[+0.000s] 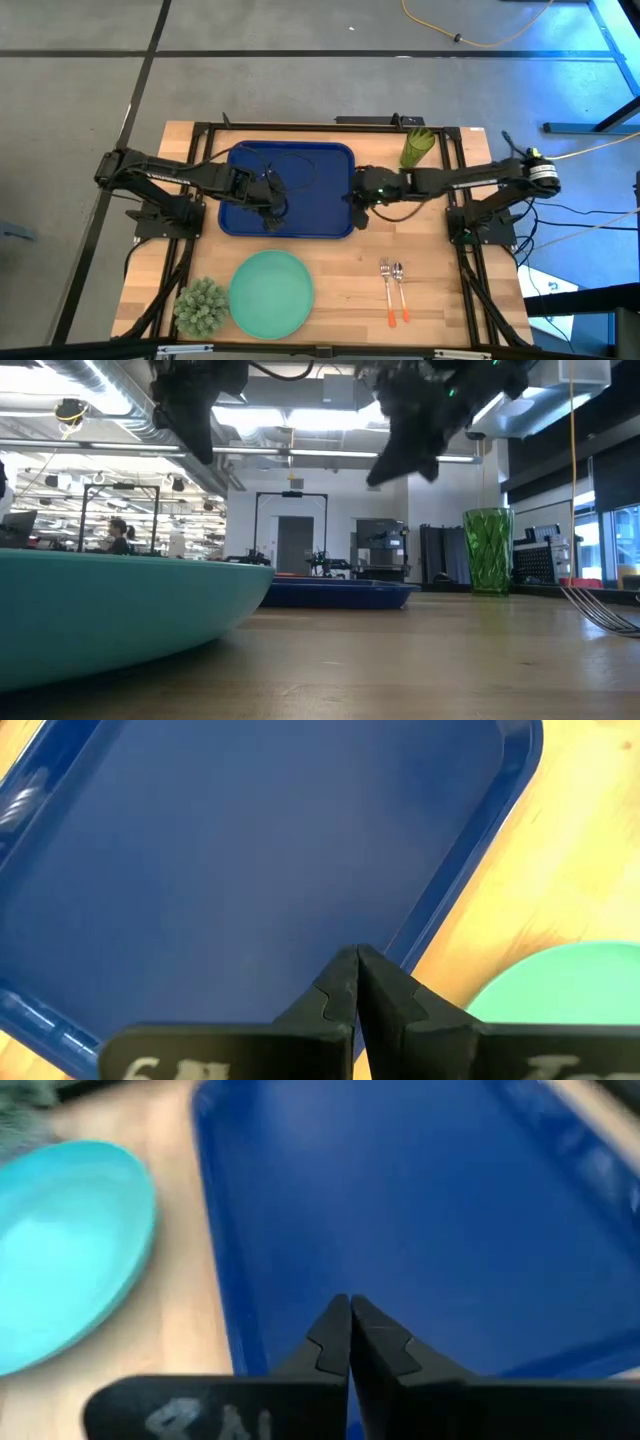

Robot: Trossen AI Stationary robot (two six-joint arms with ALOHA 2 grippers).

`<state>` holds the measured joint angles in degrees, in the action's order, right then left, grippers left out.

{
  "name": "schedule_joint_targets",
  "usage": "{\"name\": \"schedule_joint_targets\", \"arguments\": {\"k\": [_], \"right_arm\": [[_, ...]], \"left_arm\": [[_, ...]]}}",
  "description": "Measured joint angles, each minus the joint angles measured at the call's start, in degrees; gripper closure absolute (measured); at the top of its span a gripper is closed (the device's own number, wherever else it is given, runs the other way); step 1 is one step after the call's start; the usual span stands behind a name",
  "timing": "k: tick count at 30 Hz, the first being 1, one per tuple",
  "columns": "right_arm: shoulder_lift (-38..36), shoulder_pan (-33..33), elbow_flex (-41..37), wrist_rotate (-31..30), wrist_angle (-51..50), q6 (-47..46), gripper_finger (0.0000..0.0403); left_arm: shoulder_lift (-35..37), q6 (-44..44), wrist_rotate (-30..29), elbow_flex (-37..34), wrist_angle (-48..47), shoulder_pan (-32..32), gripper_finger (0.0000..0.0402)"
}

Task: Pick and place plate/cup/fork/spoon on tray
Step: Adjust the blue serving tray

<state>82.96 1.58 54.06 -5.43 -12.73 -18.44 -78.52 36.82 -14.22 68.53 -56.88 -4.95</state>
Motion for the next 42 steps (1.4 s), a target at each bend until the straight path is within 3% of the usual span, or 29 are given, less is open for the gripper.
{"name": "schedule_joint_targets", "arguments": {"k": [8, 17, 42], "right_arm": [[9.27, 2.34, 0.0, 5.3, 0.09, -4.03, 0.04], [16.77, 2.54, -0.02, 7.13, 0.08, -5.54, 0.0401], [17.6, -0.68, 0.02, 7.46, -13.25, -8.52, 0.0402]], "left_arm": [[0.0, 0.07, 0.07, 0.0, -0.18, 0.0, 0.0401], [0.0, 0.07, 0.11, 0.0, -0.18, 0.04, 0.0402], [-0.02, 0.04, 0.09, 0.0, -0.13, 0.04, 0.0402]]}}
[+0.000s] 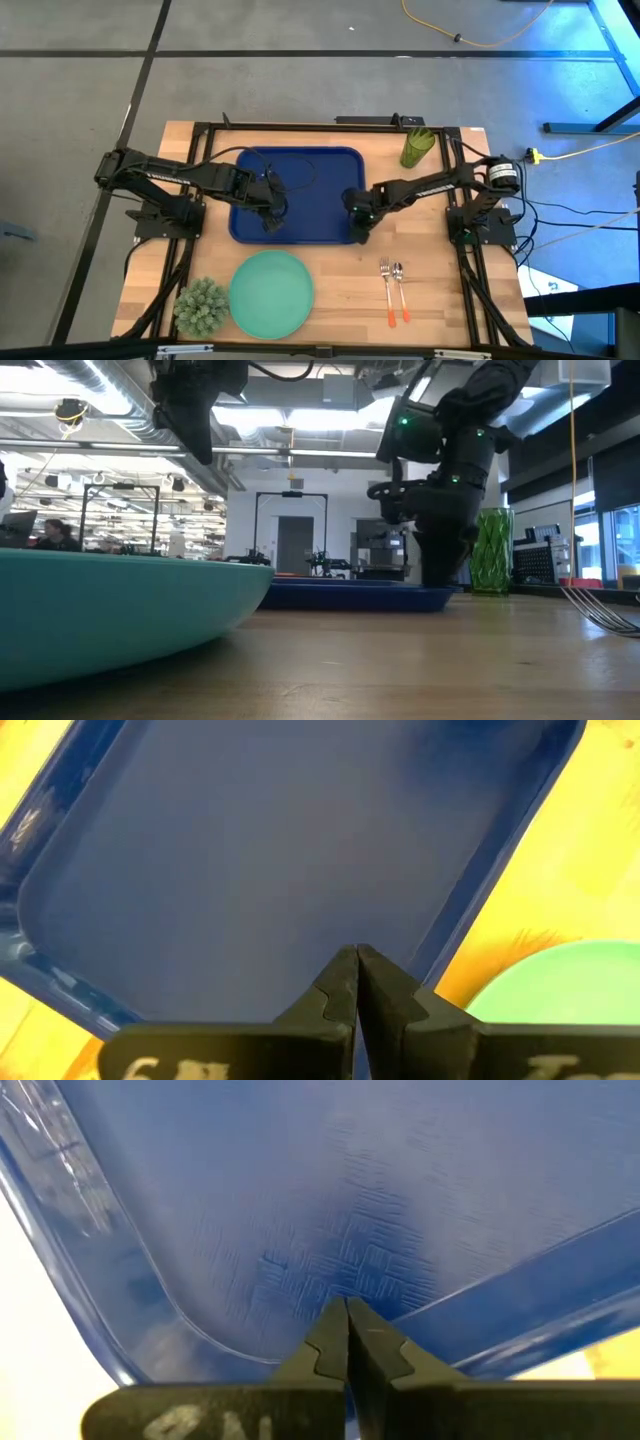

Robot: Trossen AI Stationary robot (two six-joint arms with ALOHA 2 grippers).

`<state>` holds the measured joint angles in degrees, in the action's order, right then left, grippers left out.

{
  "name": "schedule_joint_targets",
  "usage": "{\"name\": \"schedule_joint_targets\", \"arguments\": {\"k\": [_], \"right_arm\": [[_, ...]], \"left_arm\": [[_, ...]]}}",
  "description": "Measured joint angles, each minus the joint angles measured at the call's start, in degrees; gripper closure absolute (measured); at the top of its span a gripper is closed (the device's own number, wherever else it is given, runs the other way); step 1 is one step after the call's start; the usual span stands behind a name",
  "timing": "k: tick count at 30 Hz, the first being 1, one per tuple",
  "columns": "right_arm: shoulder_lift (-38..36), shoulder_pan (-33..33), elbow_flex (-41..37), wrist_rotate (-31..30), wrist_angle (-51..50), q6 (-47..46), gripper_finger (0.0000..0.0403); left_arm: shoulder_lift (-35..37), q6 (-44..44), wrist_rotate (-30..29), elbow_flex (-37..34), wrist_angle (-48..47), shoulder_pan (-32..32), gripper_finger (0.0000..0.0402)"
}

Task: Pick and place plate/cup/fork/spoon on tray
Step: Adjust the blue serving tray

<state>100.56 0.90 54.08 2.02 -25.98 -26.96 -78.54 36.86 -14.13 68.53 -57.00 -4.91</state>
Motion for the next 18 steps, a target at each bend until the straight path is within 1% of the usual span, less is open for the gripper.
{"name": "schedule_joint_targets", "arguments": {"k": [9, 18], "right_arm": [[-0.14, -2.13, 0.09, 0.03, -3.22, -2.71, 0.0402], [-0.16, -3.3, 0.11, 0.39, -9.08, -5.56, 0.0402]], "left_arm": [[0.0, 0.0, -0.02, 0.0, 0.01, 0.0, 0.0402], [0.0, 0.0, -0.04, 0.0, 0.01, 0.0, 0.0402]]}}
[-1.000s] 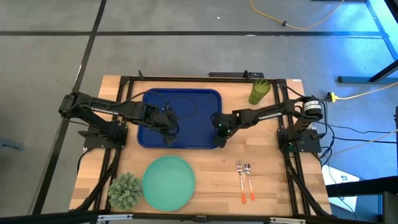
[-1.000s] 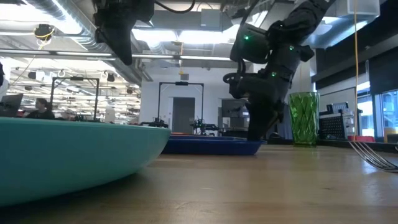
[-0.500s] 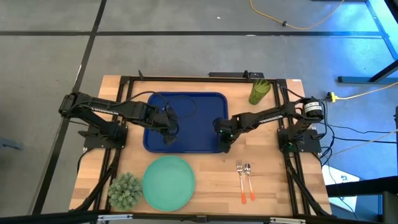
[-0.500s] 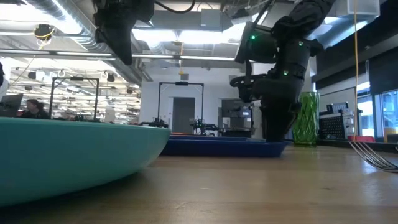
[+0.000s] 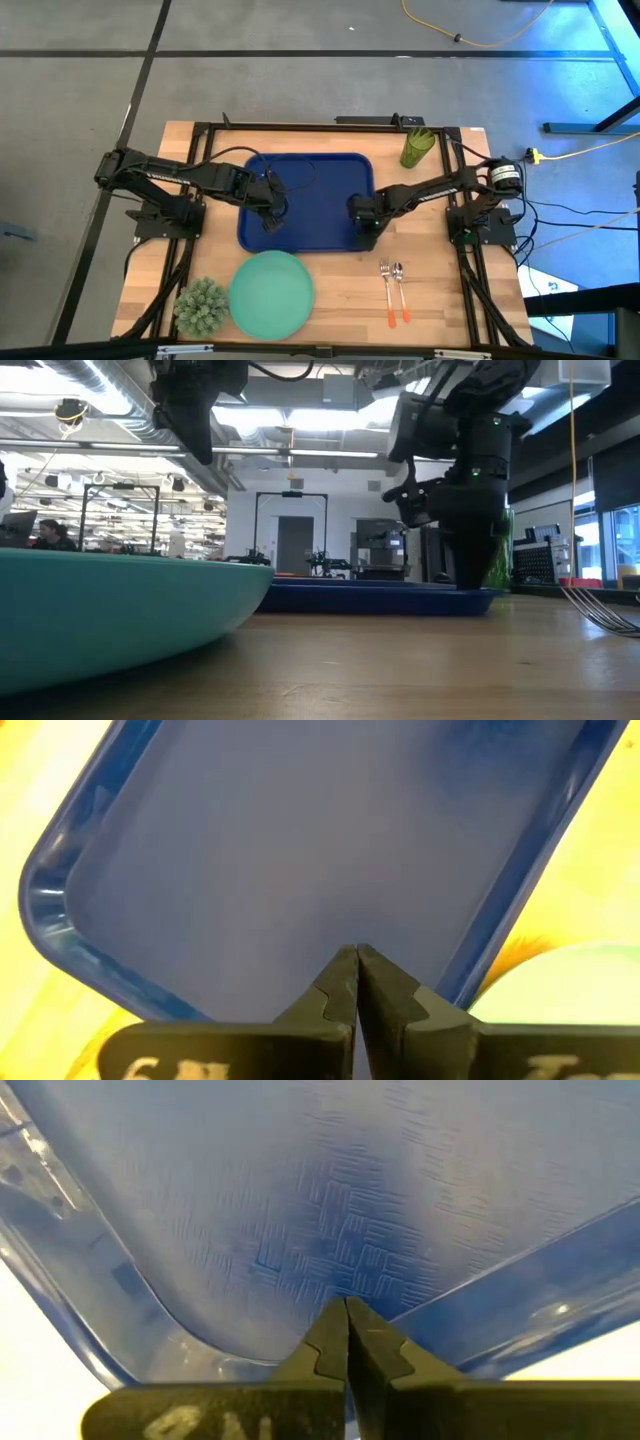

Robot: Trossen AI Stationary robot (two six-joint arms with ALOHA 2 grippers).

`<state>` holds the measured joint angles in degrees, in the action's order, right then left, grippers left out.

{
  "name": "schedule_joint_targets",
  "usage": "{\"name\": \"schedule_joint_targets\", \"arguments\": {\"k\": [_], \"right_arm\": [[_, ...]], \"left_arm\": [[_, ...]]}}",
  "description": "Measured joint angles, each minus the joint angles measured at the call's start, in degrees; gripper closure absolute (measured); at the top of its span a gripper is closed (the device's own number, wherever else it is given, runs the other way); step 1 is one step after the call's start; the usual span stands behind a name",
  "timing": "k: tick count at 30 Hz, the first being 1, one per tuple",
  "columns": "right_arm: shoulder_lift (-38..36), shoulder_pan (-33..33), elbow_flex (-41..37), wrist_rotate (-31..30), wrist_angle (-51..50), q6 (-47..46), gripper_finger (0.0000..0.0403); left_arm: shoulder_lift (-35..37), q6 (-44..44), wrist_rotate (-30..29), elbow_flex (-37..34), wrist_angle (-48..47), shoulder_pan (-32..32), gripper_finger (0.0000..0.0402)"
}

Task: Pick and place plate/cup/fork/spoon on tray
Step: Adjust the blue serving tray, then put the red cup on the top right of the blue serving tray

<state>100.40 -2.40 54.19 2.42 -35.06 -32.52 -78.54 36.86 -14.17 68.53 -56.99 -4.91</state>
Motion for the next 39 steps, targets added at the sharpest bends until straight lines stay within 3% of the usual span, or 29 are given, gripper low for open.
{"name": "schedule_joint_targets", "arguments": {"k": [17, 24, 33, 39], "right_arm": [[0.09, -2.68, -0.13, 3.89, -1.58, -2.16, 0.0402], [-0.25, -3.18, 0.31, 2.36, -2.3, -1.51, 0.0402], [-0.9, -3.15, 11.24, -4.63, -16.41, 6.09, 0.0402], [-1.01, -3.1, 17.57, -5.81, -17.94, 7.33, 0.0402]], "left_arm": [[-0.02, -0.46, -0.15, 0.0, 0.0, 0.0, 0.0401], [-0.02, -0.46, -0.54, 0.0, 0.0, 0.0, 0.0402], [-0.02, -0.5, -0.79, 0.0, 0.07, -0.15, 0.0401], [-0.02, -0.88, -0.79, 0.0, 0.05, -0.41, 0.0402]]}}
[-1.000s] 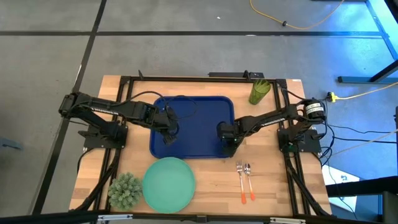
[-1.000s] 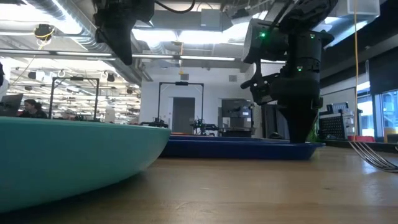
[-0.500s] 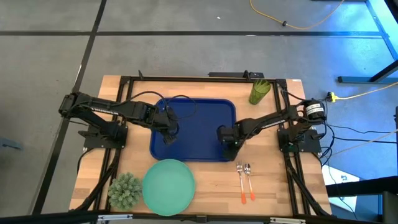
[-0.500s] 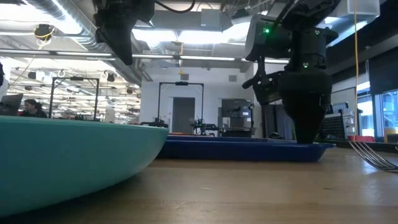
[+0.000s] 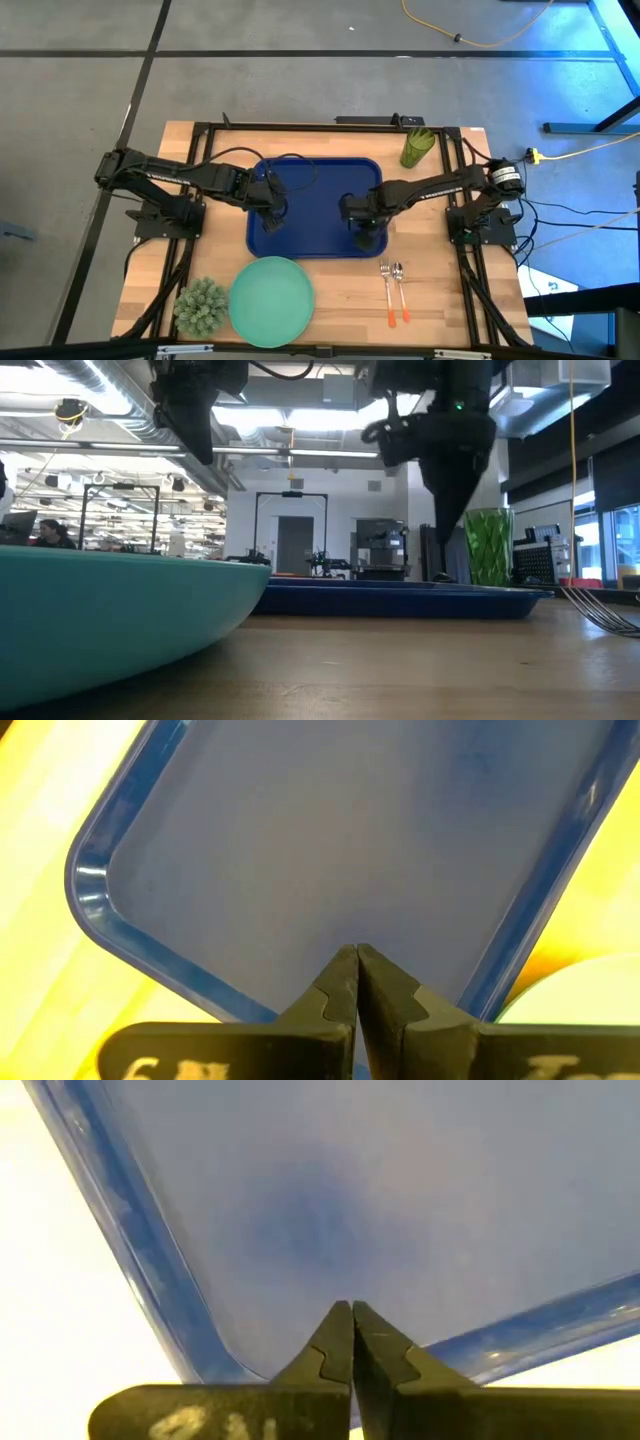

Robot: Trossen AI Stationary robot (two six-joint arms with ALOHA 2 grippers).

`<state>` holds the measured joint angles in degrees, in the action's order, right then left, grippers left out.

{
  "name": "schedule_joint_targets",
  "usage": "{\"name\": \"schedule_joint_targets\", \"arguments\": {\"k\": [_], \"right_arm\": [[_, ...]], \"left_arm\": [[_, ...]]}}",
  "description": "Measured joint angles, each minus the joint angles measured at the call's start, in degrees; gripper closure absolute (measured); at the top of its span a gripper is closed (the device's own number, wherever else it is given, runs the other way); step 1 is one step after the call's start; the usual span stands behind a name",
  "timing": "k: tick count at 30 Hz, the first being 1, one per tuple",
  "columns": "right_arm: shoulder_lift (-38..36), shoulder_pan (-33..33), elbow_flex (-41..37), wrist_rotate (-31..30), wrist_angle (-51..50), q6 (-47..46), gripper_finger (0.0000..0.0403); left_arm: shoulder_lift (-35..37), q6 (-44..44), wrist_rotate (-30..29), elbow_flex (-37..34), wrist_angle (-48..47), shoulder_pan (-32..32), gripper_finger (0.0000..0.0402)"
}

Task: Pick and place plate/cup/fork/spoon on tray
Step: Put the red cup on the top right of the blue serving tray

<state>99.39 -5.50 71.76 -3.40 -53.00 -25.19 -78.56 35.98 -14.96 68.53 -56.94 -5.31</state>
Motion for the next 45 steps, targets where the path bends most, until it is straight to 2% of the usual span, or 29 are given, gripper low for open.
{"name": "schedule_joint_targets", "arguments": {"k": [3, 8, 14, 20, 23, 25, 28, 36, 42, 45], "right_arm": [[-0.02, 0.0, 0.57, -2.06, 0.66, -0.03, 0.0402], [-0.2, 0.58, 0.82, -10.36, -0.74, -0.73, 0.0402], [-0.59, 2.61, 2.39, -10.01, -5.95, -3.02, 0.0383], [-0.59, 6.09, 2.43, -9.77, -6.86, -2.64, 0.0352], [-0.59, 7.08, 2.43, -7.52, -6.9, -0.12, 0.0333], [-0.59, 7.38, 2.43, -8.84, -7.11, 0.42, 0.0321], [-0.57, 8.06, 2.81, -9.68, -8.2, 6.56, 0.031], [-0.59, 12.29, 14.74, -8.53, -22.22, 5.92, 0.0307], [-0.61, 19.39, 23.28, -2.94, -31.0, 5.92, 0.0307], [-0.61, 23.71, 25.43, -2.17, -32.85, 6.03, 0.0307]], "left_arm": [[0.0, -0.55, 0.0, 0.0, 0.01, -0.12, 0.0402], [0.0, -0.61, -0.46, 0.0, 0.01, -0.14, 0.0401], [0.0, -0.63, -0.61, 0.0, 0.02, -0.14, 0.0401], [0.0, -0.7, -0.61, 0.0, 0.21, -0.14, 0.0401], [0.0, -0.72, -0.61, 0.0, 0.21, -0.14, 0.0401], [0.0, -0.72, -0.61, 0.0, 0.28, -0.14, 0.0401], [0.0, -0.87, -0.61, 0.0, 0.3, -0.14, 0.0401], [0.0, -2.23, -0.61, 0.0, 0.32, -0.14, 0.0401], [0.0, -2.23, -0.61, 0.0, 0.32, -0.12, 0.0401], [0.0, -2.23, -0.59, 0.0, 0.32, -0.1, 0.0401]]}}
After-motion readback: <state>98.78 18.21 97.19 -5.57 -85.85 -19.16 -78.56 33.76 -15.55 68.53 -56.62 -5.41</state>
